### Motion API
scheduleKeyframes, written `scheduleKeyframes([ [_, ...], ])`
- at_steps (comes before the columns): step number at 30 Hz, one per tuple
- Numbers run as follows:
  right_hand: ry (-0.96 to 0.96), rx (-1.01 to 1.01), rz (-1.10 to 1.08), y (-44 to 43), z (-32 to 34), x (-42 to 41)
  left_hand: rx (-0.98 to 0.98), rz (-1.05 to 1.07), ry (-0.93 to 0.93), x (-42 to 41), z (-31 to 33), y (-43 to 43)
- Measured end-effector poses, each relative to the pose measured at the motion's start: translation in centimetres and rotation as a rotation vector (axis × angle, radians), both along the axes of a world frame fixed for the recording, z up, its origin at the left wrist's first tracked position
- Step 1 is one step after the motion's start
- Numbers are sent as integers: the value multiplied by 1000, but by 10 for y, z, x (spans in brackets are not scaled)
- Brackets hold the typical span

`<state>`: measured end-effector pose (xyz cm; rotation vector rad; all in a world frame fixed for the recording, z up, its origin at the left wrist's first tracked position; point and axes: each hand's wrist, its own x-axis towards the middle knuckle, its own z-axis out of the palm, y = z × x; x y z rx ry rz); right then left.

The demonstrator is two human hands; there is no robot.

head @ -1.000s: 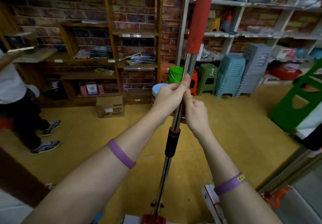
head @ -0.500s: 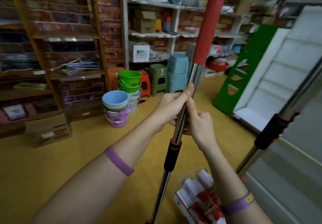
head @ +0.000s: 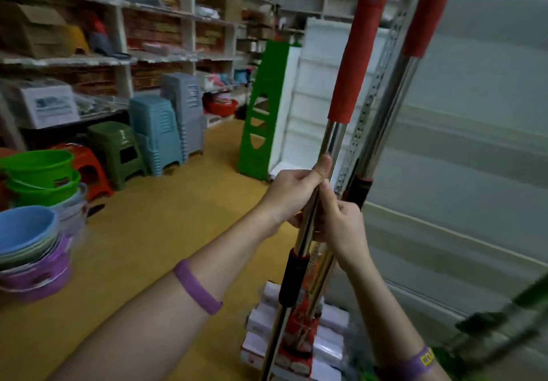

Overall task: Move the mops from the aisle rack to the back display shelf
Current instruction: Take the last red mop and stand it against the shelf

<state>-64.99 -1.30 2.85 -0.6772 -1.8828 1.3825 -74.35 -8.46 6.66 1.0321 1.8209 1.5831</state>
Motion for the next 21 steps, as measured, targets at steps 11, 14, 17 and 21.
scheduleKeyframes([
  [11,45,-10,-182,12,18,30,35,-173,44,22,15,33],
  [14,58,24,-201,16,30,32,70,-160,61,26,28,38],
  [17,86,71,-192,17,45,34,101,-164,84,26,43,41],
  [21,106,122,-198,21,61,36,130,-193,84,27,61,43],
])
